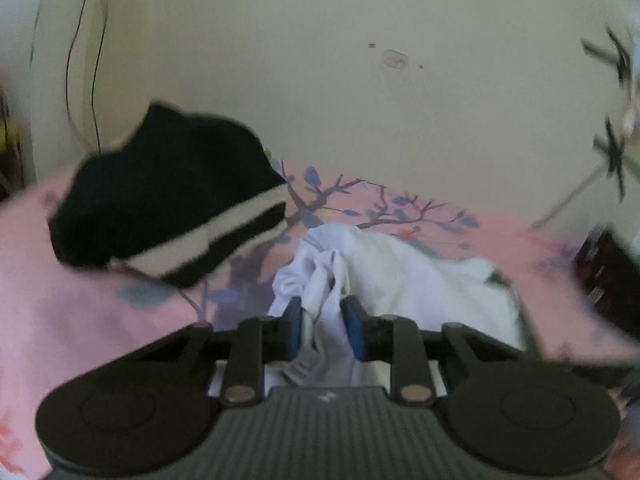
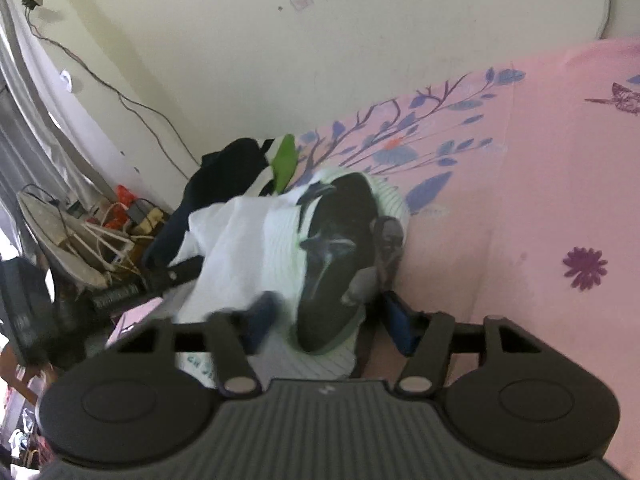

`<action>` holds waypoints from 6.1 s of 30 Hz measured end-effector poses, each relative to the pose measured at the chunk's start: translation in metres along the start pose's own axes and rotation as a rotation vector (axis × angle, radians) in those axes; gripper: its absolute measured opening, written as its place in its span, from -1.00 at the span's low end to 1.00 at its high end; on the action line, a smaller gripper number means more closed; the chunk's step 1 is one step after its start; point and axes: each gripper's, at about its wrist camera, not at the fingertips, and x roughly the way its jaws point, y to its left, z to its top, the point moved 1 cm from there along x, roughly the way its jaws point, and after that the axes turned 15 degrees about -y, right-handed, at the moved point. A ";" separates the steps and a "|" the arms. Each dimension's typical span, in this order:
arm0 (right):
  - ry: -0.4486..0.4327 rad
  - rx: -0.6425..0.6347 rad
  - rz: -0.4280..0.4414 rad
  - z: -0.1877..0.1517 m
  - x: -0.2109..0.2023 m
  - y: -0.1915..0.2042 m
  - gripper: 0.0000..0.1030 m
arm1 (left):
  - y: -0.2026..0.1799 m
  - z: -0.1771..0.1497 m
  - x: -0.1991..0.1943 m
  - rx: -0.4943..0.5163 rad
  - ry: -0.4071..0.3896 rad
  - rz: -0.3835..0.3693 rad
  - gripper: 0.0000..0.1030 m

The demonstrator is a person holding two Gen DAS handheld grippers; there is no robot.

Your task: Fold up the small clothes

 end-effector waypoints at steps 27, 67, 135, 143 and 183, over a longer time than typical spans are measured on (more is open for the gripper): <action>-0.252 -0.066 -0.008 0.040 -0.048 -0.013 0.23 | 0.043 0.019 -0.024 -0.341 0.023 -0.107 0.99; 0.052 0.057 0.146 -0.009 -0.020 -0.033 0.35 | 0.024 -0.020 0.017 -0.198 0.222 -0.320 0.99; -0.568 0.004 -0.489 0.081 -0.233 -0.200 0.04 | -0.314 -0.050 0.145 0.089 0.329 -0.460 0.80; -0.453 0.136 -0.459 -0.004 -0.233 -0.153 0.04 | -0.278 -0.080 0.064 0.344 0.233 -0.339 0.98; -0.448 0.097 -0.663 -0.071 -0.228 -0.068 0.24 | -0.224 -0.094 0.004 0.391 0.078 -0.272 1.00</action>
